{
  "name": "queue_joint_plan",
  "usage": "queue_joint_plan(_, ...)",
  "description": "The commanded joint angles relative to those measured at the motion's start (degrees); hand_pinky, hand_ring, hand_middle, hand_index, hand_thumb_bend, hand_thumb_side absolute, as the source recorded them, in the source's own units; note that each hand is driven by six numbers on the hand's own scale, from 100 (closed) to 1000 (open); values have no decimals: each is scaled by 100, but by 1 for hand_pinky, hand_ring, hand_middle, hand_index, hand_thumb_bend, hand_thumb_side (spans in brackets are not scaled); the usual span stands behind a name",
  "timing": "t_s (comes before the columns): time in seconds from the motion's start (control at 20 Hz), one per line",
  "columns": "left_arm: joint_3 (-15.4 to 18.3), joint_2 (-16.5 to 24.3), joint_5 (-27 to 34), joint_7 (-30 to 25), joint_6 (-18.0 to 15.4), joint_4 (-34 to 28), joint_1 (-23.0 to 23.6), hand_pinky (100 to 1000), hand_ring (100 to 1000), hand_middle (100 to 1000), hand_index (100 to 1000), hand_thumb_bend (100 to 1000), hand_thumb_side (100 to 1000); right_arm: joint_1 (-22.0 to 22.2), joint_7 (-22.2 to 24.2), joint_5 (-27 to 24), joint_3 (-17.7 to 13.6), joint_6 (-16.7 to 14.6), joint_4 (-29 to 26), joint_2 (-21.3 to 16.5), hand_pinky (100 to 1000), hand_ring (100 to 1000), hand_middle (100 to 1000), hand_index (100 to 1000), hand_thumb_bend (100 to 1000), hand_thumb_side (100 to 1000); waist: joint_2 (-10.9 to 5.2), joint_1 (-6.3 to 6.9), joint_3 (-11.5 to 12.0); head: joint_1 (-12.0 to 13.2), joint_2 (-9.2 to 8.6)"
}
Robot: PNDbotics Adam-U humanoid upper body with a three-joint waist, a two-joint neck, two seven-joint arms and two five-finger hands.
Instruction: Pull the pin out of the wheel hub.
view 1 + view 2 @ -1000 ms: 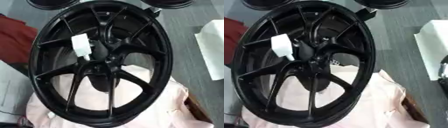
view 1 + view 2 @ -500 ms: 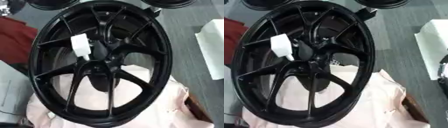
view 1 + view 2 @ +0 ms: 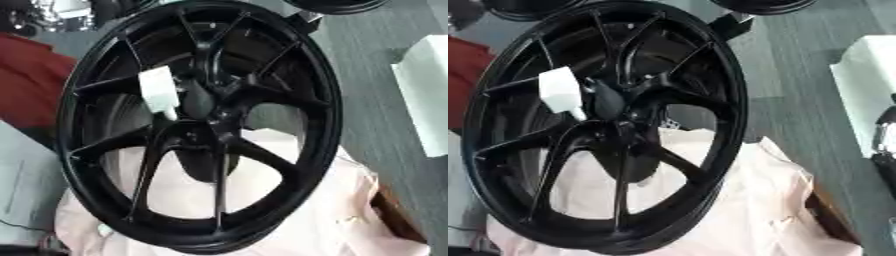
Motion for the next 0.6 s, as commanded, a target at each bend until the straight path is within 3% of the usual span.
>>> queue_joint_plan(0.05,-80,24,-47,19,110,27,-157,803,768,734,851,100,894,-33,7,-31,4,37,-70,-61,768,801,702,842,100,587,-104,-5,-10,-28,-10)
queue_joint_plan(0.6,-439,62,-104,255,818,-299,-176,849,829,797,905,100,933,-121,58,-20,65,140,-70,0,768,799,700,843,100,591,-12,26,-22,-25,-19)
